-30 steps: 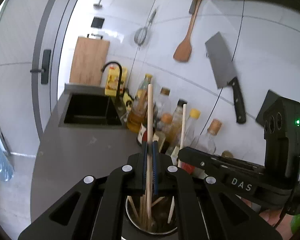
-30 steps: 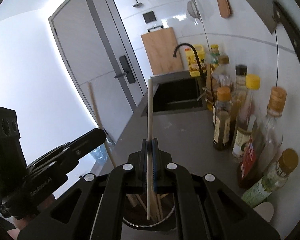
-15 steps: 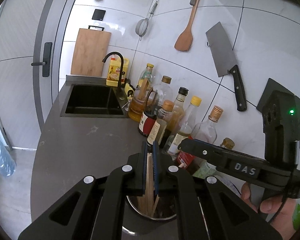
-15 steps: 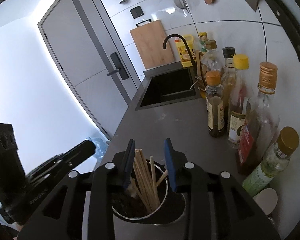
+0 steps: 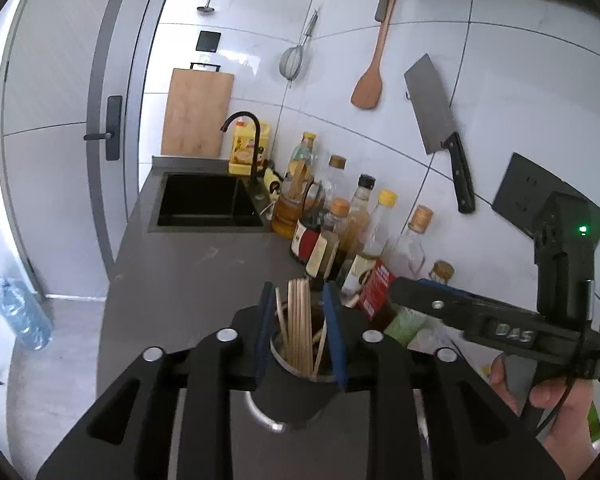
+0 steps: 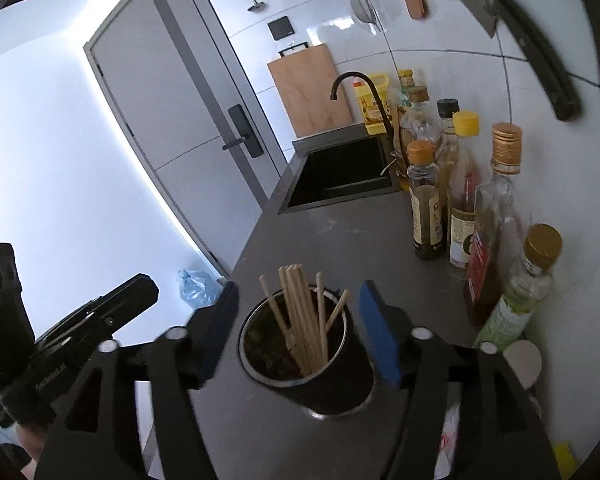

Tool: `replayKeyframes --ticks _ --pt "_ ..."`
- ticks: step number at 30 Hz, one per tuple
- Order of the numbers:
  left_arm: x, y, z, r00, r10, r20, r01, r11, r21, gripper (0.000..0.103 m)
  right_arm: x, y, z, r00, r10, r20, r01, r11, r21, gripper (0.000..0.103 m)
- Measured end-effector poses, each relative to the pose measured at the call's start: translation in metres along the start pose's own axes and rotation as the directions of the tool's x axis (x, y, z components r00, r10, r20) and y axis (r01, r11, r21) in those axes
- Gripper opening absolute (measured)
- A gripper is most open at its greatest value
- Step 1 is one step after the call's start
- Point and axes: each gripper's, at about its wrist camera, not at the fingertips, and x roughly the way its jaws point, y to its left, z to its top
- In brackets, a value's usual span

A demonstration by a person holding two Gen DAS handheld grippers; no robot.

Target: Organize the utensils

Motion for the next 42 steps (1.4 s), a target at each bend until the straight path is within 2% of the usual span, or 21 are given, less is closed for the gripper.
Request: replayKeyframes --ticks 1,3,5,7,8,9,12,15,18,21,27,35,42 --pt "-0.005 -0.001 -0.002 1.000 0.002 -0.003 -0.002 1.000 0.001 0.034 -0.006 0.001 -0.004 1.000 0.026 -0.013 -0.026 1.000 0.009 0.076" --pt "-0.020 -0.001 -0.008 1.000 -0.003 -0.013 0.003 1.000 -0.004 0.050 -0.014 0.005 -0.011 0.998 0.046 -0.035 -0.045 0.999 0.009 0.084" --pt "-0.031 -0.001 -0.014 1.000 -0.010 -0.020 0.010 1.000 -0.005 0.060 -0.026 0.011 -0.019 0.998 0.039 -0.039 -0.040 0.999 -0.017 0.087" --pt "-0.042 -0.001 -0.022 1.000 0.005 -0.029 -0.005 1.000 -0.004 0.064 -0.034 0.017 -0.026 0.998 0.037 -0.051 -0.039 0.999 -0.037 0.093" --pt "-0.047 -0.001 -0.024 0.999 0.010 -0.032 -0.010 1.000 -0.005 0.071 -0.038 0.020 -0.031 0.997 0.043 -0.062 -0.046 0.998 -0.047 0.096" --pt "-0.053 0.000 -0.028 0.999 0.013 -0.032 -0.013 1.000 -0.008 0.081 -0.043 0.022 -0.037 0.996 0.044 -0.071 -0.049 0.997 -0.059 0.098" --pt "-0.066 -0.001 -0.042 0.999 0.025 -0.046 -0.025 1.000 0.004 0.097 -0.052 0.030 -0.054 0.995 0.027 -0.099 -0.038 0.994 -0.104 0.098" --pt "-0.068 -0.005 -0.056 0.994 0.075 -0.079 -0.071 0.996 0.049 0.096 -0.057 0.036 -0.073 0.991 0.028 -0.135 -0.046 0.990 -0.137 0.098" --pt "-0.069 -0.005 -0.074 0.989 0.086 -0.119 -0.079 0.995 0.059 0.096 -0.060 0.043 -0.095 0.984 0.005 -0.176 -0.038 0.982 -0.185 0.098" --pt "-0.074 -0.006 -0.093 0.986 0.103 -0.134 -0.096 0.993 0.064 0.096 -0.063 0.044 -0.110 0.982 0.006 -0.191 -0.042 0.981 -0.187 0.098" --pt "-0.085 -0.011 -0.120 0.978 0.123 -0.165 -0.115 0.991 0.061 0.096 -0.078 0.037 -0.137 0.988 0.004 -0.153 -0.032 0.983 -0.179 0.098" --pt "-0.093 -0.013 -0.149 0.970 0.116 -0.213 -0.114 0.993 0.022 0.096 -0.082 0.031 -0.157 0.984 0.028 -0.174 -0.063 0.979 -0.195 0.098" --pt "-0.097 -0.012 -0.157 0.967 0.111 -0.231 -0.114 0.993 -0.002 0.096 -0.075 0.036 -0.177 0.971 0.059 -0.232 -0.114 0.965 -0.235 0.098"
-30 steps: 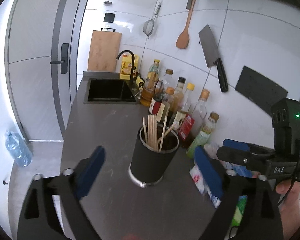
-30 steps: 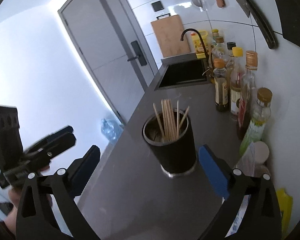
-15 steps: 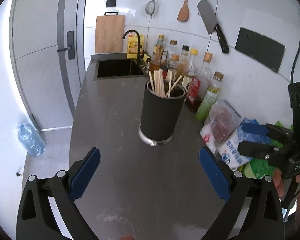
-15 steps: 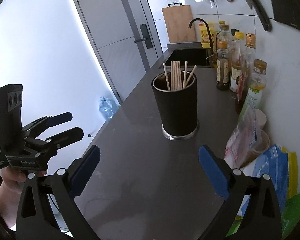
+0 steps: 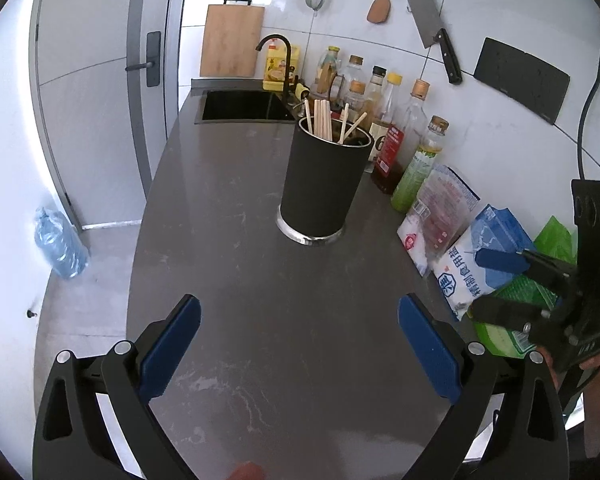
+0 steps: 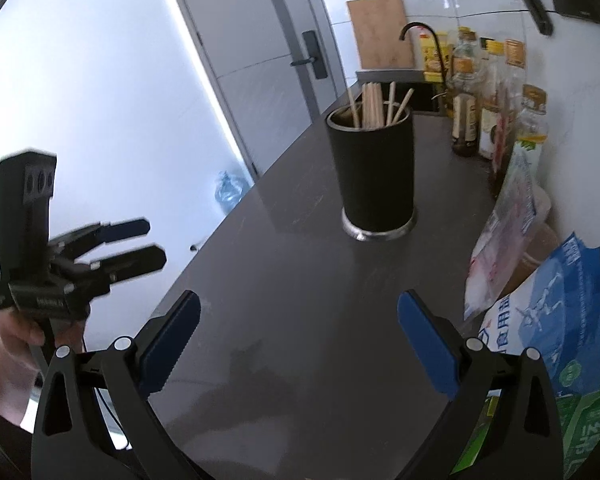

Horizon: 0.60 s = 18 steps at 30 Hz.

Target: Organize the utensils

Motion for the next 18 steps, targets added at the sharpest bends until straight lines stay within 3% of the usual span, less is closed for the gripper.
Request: replayKeyframes --ticks 18 --pt "0.020 0.001 -0.006 0.998 -0.016 -0.061 0.015 1.000 -0.008 0.097 0.021 -0.001 -0.006 0.999 0.030 -0.046 -0.031 1.000 -0.007 0.098"
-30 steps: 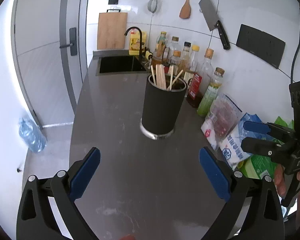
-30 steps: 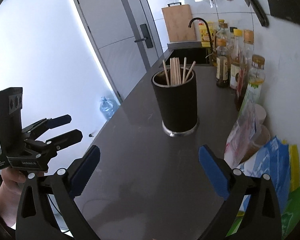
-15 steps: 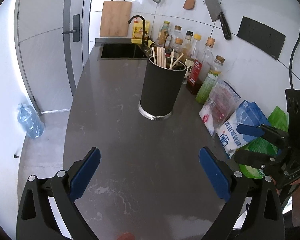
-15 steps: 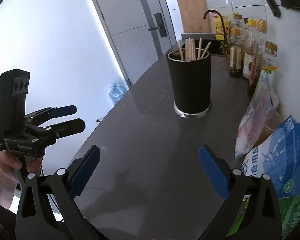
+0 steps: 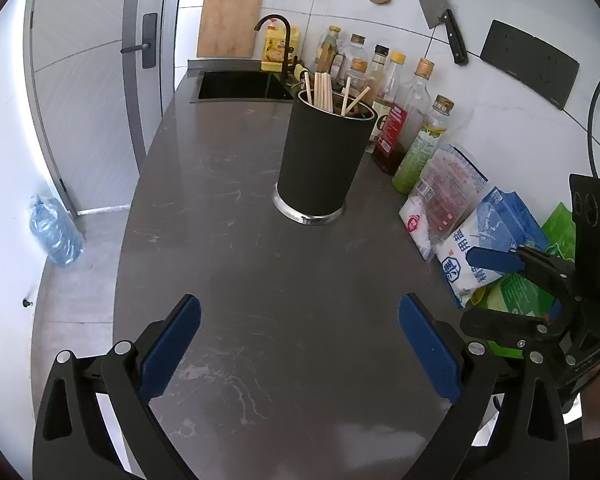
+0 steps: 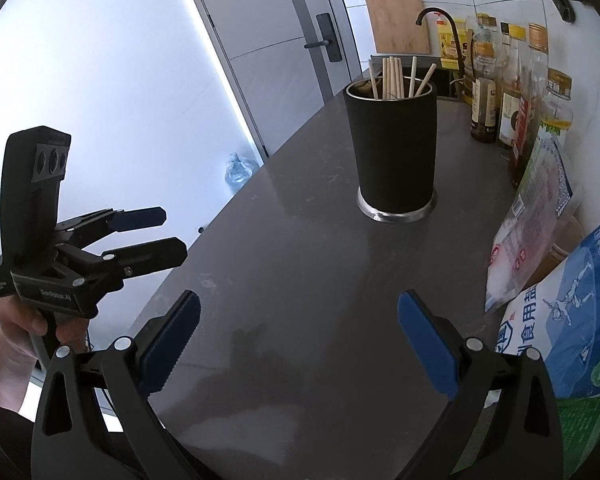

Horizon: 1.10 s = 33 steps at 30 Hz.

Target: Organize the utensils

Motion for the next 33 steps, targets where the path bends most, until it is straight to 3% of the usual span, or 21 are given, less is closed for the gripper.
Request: replayKeyframes --ticks 33 --pt "0.0070 0.0041 -0.0014 1.000 -0.014 -0.013 0.014 1.000 0.001 0.096 0.0062 0.0035 -0.0032 0.999 -0.003 -0.033 0.003 1.000 -0.008 0.098"
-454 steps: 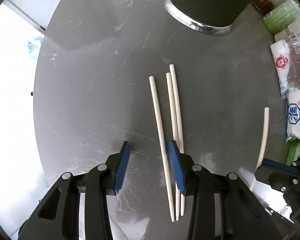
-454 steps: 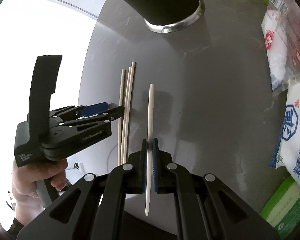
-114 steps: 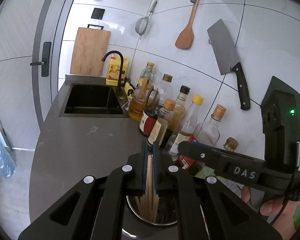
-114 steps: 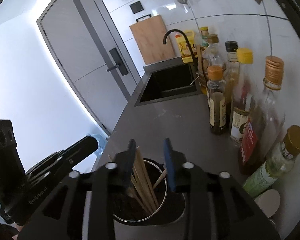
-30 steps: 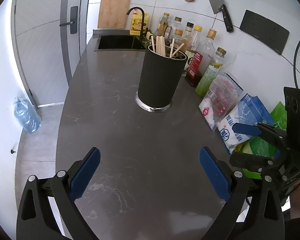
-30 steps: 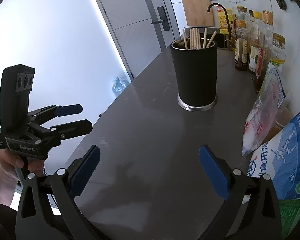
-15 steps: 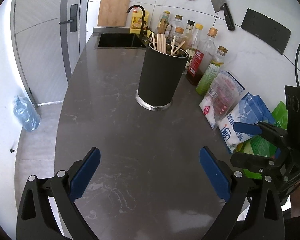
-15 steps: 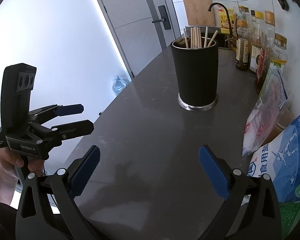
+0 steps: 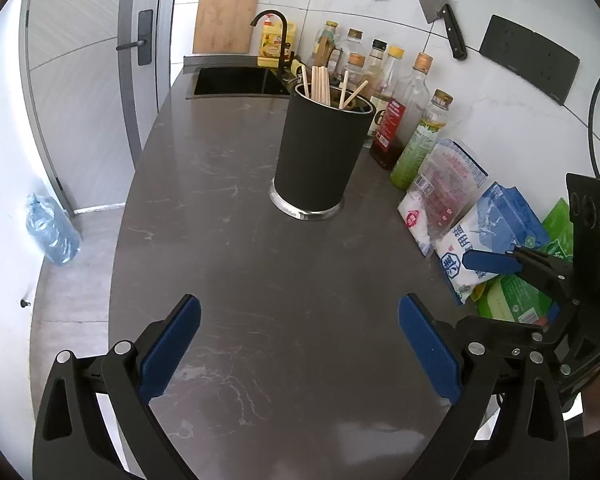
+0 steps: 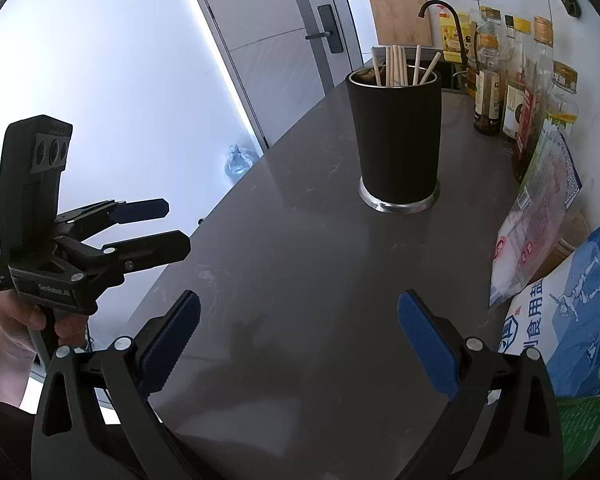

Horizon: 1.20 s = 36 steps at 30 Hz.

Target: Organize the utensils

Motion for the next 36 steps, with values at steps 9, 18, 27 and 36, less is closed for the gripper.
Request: replayKeyframes --ticks 9,18,27,36 --pt "0.0012 -0.0010 -0.0010 1.000 0.000 -0.009 0.000 1.000 0.004 0.097 0.0044 -0.0005 0.0010 1.000 0.005 -0.013 -0.005 1.000 0.007 0.098" --pt "0.0038 0.0000 -0.0013 1.000 0.002 -0.014 -0.002 1.000 0.001 0.096 0.0047 -0.0049 0.0029 1.000 0.004 -0.002 -0.004 1.000 0.024 0.098" --pt "0.0052 0.0004 -0.0011 1.000 -0.003 -0.018 0.003 1.000 -0.002 0.096 0.0067 -0.0064 0.0034 1.000 0.001 -0.010 -0.001 1.000 0.028 0.098" --pt "0.0079 0.0005 -0.0026 1.000 -0.001 -0.024 0.001 1.000 -0.004 0.096 0.0066 -0.0077 0.0015 1.000 0.007 -0.011 -0.007 0.999 0.040 0.098"
